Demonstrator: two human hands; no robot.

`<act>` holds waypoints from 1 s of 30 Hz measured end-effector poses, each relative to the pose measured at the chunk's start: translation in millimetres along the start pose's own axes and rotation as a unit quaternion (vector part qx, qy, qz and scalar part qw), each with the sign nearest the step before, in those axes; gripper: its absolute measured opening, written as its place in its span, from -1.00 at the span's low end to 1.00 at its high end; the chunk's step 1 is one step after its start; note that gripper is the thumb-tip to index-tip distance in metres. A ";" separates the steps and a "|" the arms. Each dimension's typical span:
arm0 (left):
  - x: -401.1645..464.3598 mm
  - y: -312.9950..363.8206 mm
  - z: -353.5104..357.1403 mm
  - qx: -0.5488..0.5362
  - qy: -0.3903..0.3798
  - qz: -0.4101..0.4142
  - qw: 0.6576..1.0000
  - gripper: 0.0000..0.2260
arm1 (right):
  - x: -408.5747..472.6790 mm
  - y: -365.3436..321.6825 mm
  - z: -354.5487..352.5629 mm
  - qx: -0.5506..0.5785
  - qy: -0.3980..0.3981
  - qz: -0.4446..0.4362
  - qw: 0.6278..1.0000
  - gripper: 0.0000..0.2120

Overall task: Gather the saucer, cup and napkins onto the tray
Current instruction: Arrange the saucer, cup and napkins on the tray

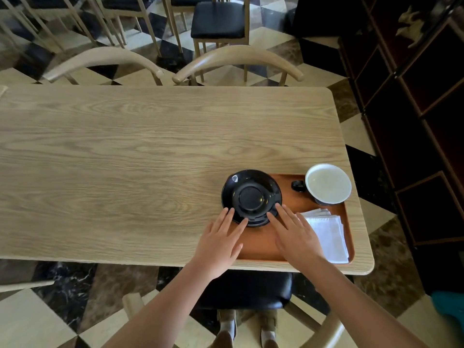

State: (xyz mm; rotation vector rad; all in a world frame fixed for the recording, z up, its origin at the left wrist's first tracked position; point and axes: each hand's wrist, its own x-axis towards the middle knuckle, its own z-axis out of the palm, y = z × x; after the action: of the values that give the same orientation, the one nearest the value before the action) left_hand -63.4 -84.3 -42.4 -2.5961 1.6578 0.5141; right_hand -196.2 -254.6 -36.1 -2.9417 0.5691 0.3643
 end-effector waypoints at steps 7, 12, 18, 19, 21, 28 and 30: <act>-18.3 -1.4 7.7 -0.009 0.010 0.037 0.999 -0.50 | -18.5 -2.4 -2.3 -0.041 0.007 -0.007 0.999 -0.44; -30.9 2.0 11.6 0.000 0.014 0.060 0.998 -0.49 | -31.7 -2.0 -1.5 -0.063 0.007 -0.018 0.998 -0.48; -34.8 3.9 11.1 0.011 0.043 0.067 0.997 -0.48 | -36.6 -3.4 -1.1 -0.058 0.005 -0.020 0.998 -0.49; -34.9 4.0 10.7 0.009 0.039 0.067 0.997 -0.49 | -36.3 -3.6 0.0 -0.064 -0.003 -0.022 0.998 -0.50; -35.7 5.0 8.8 0.003 0.032 0.065 0.997 -0.49 | -35.3 -3.1 3.8 -0.064 -0.020 -0.021 0.998 -0.50; 2.8 28.0 -28.0 -0.023 0.143 0.054 0.988 -0.49 | -28.2 12.4 -33.8 0.016 0.119 0.019 0.993 -0.56; 33.7 40.9 -45.9 -0.031 0.171 0.055 0.983 -0.50 | -19.5 34.7 -49.6 0.027 0.182 0.049 0.982 -0.58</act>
State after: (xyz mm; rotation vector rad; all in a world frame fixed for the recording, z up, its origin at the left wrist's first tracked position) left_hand -74.6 -140.5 -2.1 -2.7744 1.9177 0.1260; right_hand -216.5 -287.9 14.1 -2.9483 0.7541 -0.1847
